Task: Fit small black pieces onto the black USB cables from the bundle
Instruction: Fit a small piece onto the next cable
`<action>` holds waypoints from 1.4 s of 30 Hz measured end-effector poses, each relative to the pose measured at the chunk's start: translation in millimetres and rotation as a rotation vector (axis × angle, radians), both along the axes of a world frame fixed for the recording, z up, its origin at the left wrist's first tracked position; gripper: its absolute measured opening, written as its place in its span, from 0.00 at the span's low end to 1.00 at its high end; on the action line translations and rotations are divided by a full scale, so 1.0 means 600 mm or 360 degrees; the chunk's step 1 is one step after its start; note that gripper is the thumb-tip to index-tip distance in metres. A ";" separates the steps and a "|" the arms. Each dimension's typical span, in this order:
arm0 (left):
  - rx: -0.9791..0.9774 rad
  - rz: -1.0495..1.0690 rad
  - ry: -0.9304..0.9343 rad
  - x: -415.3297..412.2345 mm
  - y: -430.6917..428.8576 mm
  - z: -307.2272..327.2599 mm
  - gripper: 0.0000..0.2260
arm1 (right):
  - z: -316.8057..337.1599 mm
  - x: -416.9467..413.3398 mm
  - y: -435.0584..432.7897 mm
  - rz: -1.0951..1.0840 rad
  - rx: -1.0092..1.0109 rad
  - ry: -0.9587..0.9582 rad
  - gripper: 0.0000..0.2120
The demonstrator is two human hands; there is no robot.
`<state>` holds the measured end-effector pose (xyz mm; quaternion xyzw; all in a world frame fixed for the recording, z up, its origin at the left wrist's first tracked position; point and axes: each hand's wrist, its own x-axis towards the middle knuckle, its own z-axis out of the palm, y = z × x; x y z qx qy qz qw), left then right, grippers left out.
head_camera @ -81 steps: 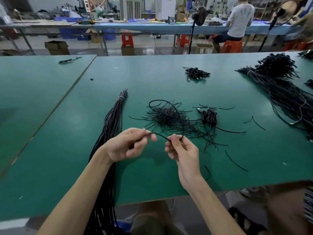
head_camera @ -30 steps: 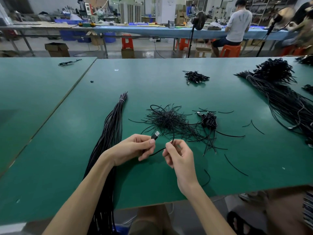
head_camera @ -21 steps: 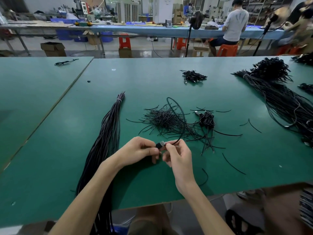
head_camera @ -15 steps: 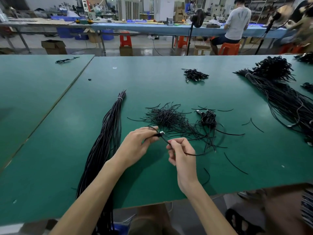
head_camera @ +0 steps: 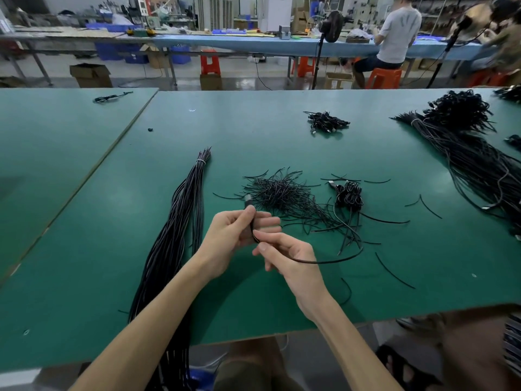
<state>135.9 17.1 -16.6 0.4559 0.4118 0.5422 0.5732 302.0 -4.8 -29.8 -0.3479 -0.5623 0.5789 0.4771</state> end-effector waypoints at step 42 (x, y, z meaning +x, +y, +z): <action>0.0404 0.0183 0.0651 0.026 -0.013 -0.007 0.13 | 0.003 0.000 0.000 -0.0163 -0.0094 0.0154 0.03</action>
